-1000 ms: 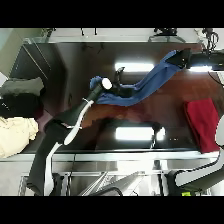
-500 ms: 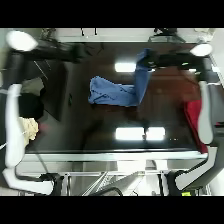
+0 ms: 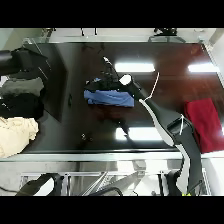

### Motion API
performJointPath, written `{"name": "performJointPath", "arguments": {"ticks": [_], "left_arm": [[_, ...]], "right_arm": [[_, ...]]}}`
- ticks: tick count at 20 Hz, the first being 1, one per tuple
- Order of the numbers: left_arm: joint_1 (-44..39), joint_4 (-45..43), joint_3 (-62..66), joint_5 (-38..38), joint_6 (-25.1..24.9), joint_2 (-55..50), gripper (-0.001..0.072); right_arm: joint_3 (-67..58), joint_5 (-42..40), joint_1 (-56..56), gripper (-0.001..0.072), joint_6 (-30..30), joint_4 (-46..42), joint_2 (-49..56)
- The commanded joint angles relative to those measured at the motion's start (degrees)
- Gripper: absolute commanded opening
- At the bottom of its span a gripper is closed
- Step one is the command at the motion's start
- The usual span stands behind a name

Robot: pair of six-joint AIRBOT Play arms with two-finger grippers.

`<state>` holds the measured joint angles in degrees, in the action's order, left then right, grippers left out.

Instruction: Fold the shirts.

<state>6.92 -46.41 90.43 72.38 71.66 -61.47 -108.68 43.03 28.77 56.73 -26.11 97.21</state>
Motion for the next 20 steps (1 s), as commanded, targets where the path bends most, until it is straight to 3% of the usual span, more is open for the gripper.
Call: {"name": "performJointPath", "arguments": {"ticks": [1, 6, 10, 15, 20], "left_arm": [[2.7, 0.0, -6.1, -3.0, -1.3, 5.5, 0.0015], [2.2, 0.0, -9.6, -2.4, -1.3, 7.2, 0.0015], [2.3, 0.0, -9.9, -0.3, -1.3, 7.1, 0.0015], [2.2, 0.1, -9.9, -0.3, -1.2, 7.1, 0.0015], [2.3, 0.0, -9.9, 0.6, -1.1, 7.1, 0.0015]], "right_arm": [[0.0, 4.7, -4.3, 0.0574, -0.5, -3.2, -5.6], [0.0, 20.1, -22.6, 0.0574, 17.0, -14.4, -12.8], [3.5, 30.6, -33.7, 0.0575, 22.2, -20.7, -12.3], [17.0, 23.3, -33.5, 0.0583, 20.5, -20.8, -11.6], [18.1, 16.8, -26.6, 0.0583, 19.6, -17.4, -5.0]]}}
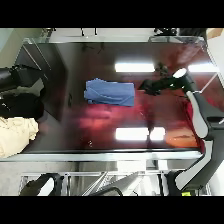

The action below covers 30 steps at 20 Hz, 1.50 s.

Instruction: Fold the shirts.

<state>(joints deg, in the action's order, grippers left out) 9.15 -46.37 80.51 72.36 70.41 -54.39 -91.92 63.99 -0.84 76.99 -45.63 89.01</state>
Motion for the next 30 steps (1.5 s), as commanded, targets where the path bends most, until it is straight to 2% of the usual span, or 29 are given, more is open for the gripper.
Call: {"name": "performJointPath", "arguments": {"ticks": [1, 4, 7, 8, 9, 10, 11, 14, 16, 24, 28, 30], "left_arm": [[0.0, 0.0, 0.0, 0.8, 0.1, 0.0, 0.0015], [0.0, -0.1, 0.0, 1.1, 0.1, 0.0, 0.0015], [0.0, -0.1, 0.0, 1.0, 0.1, 0.0, 0.0015], [0.0, -0.1, 0.0, 1.0, 0.1, 0.0, 0.0015], [0.0, -0.1, 0.0, 1.0, 0.1, 0.0, 0.0015], [0.0, -0.1, 0.0, 1.0, 0.1, 0.0, 0.0015], [0.0, -0.1, 0.0, 1.0, 0.1, 0.0, 0.0015], [0.0, -0.1, 0.0, 1.4, 0.2, 0.0, 0.0015], [0.0, -0.1, 0.0, 2.1, 0.6, 0.0, 0.0015], [0.0, -0.1, 0.0, 2.7, 0.6, 0.0, 0.0015], [0.0, 0.0, 0.0, 3.0, 0.6, -0.3, 0.0015], [0.0, -0.1, 0.0, 3.0, 0.6, -0.3, 0.0015]], "right_arm": [[1.3, -5.4, 4.1, 0.0583, -0.7, 3.4, 4.4], [1.3, -7.9, 6.4, 0.0583, -2.1, 6.6, 7.1], [1.2, -8.2, 6.6, 0.056, -8.5, 15.7, 7.6], [0.6, -7.8, 6.6, 0.0341, -10.8, 19.4, 7.5], [-0.4, -7.3, 6.6, 0.0172, -12.7, 22.5, 7.3], [-1.9, -6.5, 6.6, 0.0075, -14.3, 25.4, 7.1], [-3.8, -5.9, 6.6, 0.002, -15.7, 27.3, 6.7], [-11.5, -5.9, 4.6, 0.0019, -15.7, 25.4, 2.9], [-16.4, -5.9, 0.6, 0.0018, -13.2, 23.3, -0.2], [-19.6, -1.6, -23.3, 0.0018, 4.6, 8.7, -13.8], [-19.6, 4.3, -34.7, 0.0018, 13.4, 6.9, -15.8], [-19.6, 7.1, -37.8, 0.0018, 18.8, 0.7, -16.3]]}}
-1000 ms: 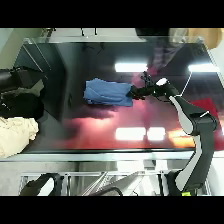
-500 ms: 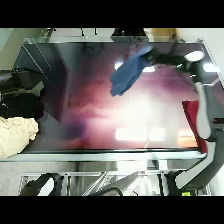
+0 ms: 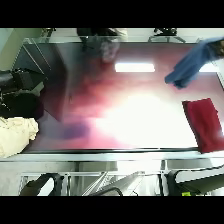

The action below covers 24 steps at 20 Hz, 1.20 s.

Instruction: Fold the shirts.

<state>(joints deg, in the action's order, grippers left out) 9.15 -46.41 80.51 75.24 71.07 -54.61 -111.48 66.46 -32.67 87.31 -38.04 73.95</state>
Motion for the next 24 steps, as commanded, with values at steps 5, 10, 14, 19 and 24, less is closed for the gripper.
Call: {"name": "performJointPath", "arguments": {"ticks": [5, 10, 14, 19, 24], "left_arm": [[0.0, 0.0, 0.0, 0.3, -0.1, -0.1, 0.0015], [0.0, 0.0, 0.0, 0.2, -0.1, -0.1, 0.0015], [0.0, 0.0, 0.0, 0.3, -0.1, 0.0, 0.0015], [0.0, 0.0, 0.0, 1.1, -0.1, 0.0, 0.0015], [0.0, 0.0, 0.0, 0.8, -0.1, 0.0, 0.0015]], "right_arm": [[0.0, 12.3, -10.6, 0.0015, 23.3, -23.5, -3.0], [0.0, 13.0, -11.8, 0.0014, 19.4, -27.1, -6.0], [0.0, 0.6, -11.5, 0.0017, 4.5, -1.1, -4.0], [0.0, -7.4, -11.5, 0.0018, -8.0, 12.2, 1.0], [0.2, -3.3, -11.5, 0.0017, -7.6, 1.4, 1.0]]}}
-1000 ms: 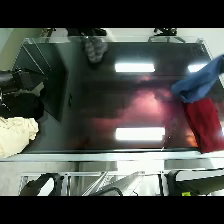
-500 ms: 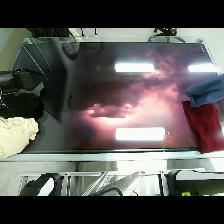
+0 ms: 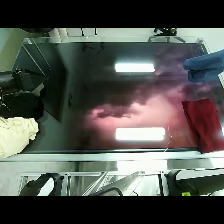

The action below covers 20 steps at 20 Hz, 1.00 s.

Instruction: Fold the shirts.

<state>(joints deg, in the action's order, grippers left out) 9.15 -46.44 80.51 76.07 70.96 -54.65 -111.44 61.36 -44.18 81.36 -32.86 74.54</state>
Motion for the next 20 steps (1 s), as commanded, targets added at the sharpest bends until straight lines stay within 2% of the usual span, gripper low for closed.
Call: {"name": "performJointPath", "arguments": {"ticks": [1, 4, 9, 13, 20], "left_arm": [[0.0, 0.0, 0.0, 0.3, 0.0, 0.0, 0.0015], [0.0, 0.0, 0.0, 1.0, 0.0, 0.0, 0.0015], [0.0, 0.0, 0.0, 1.1, 0.0, 0.0, 0.0015], [0.0, 0.0, 0.0, 2.1, 0.0, 0.0, 0.0015], [0.1, -0.5, 0.0, 5.2, 0.0, 0.0, 0.0015]], "right_arm": [[1.0, 5.2, 0.0, 0.0017, -1.5, -5.8, 0.3], [9.4, 13.7, -0.3, 0.0016, 3.6, -10.8, -3.7], [24.6, 14.2, -4.3, 0.0017, 13.8, -25.4, -19.3], [27.1, 20.5, -7.3, 0.0018, 16.4, -36.9, -24.0], [38.3, 25.5, -7.3, 0.0018, 21.2, -45.5, -24.4]]}}
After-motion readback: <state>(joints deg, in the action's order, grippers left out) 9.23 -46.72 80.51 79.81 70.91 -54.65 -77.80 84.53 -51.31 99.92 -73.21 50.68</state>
